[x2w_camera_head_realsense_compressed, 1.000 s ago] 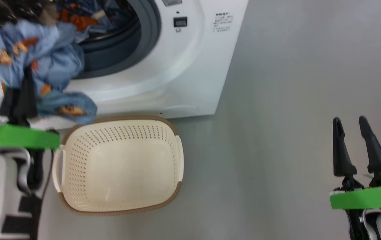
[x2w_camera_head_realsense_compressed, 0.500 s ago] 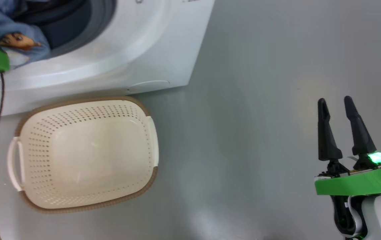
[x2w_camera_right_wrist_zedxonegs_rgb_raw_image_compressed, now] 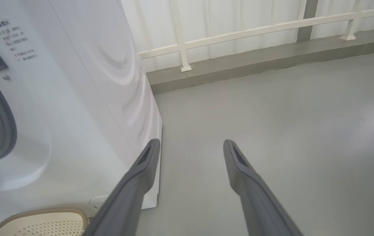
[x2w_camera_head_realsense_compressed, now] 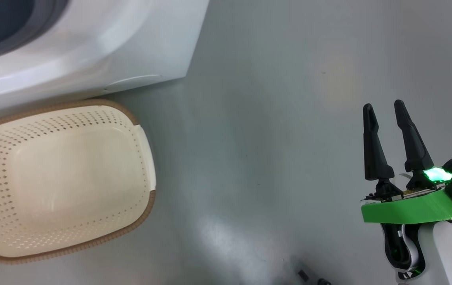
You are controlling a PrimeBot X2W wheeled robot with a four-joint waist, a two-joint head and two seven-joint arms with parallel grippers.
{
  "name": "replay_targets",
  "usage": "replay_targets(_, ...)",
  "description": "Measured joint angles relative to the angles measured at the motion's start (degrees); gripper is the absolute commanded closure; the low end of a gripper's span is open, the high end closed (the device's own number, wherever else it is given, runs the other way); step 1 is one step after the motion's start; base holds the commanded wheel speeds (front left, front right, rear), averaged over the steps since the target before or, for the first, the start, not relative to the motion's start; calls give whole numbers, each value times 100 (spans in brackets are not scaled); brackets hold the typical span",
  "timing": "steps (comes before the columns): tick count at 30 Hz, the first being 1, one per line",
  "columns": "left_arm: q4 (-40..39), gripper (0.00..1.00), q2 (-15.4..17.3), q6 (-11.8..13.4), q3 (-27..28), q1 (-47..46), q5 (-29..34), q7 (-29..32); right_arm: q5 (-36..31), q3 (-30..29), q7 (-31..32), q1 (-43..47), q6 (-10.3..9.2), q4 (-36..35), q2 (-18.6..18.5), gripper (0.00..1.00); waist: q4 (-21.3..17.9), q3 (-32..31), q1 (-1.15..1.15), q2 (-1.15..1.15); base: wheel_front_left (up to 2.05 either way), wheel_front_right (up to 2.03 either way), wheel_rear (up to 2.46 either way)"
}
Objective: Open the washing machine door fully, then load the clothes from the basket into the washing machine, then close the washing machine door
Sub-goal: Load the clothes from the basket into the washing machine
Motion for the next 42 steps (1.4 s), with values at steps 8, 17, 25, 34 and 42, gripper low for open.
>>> replay_targets(8, -257, 75, -133, -9, 472, 236, 252, -4, 0, 83, 1, -54, 0, 19, 31, 0, -119, 126, 0, 0, 0, 0, 0)
replay_targets(17, 1129, 0, -146, -63, 346, 253, 282, -3, 0, 181, 0, -102, 0, 23, 26, 0, -95, -2, 0, 0, 0, 0, 0)
replay_targets(25, 1407, 0, -138, -88, 225, 120, 271, -3, 0, 185, 1, -99, 0, 23, 26, 0, -33, -86, 0, 0, 0, 0, 0)
replay_targets(34, 1081, 0, -478, -100, 531, 448, 2, -4, -1, 140, 0, -74, 0, 26, -11, 0, 132, -237, 0, 0, 0, 0, 0)
replay_targets(42, 199, 0, -749, -100, 659, 1382, -37, -3, -1, 51, 0, -71, 0, 26, -104, 0, 305, -423, 0, 0, 0, 0, 0)
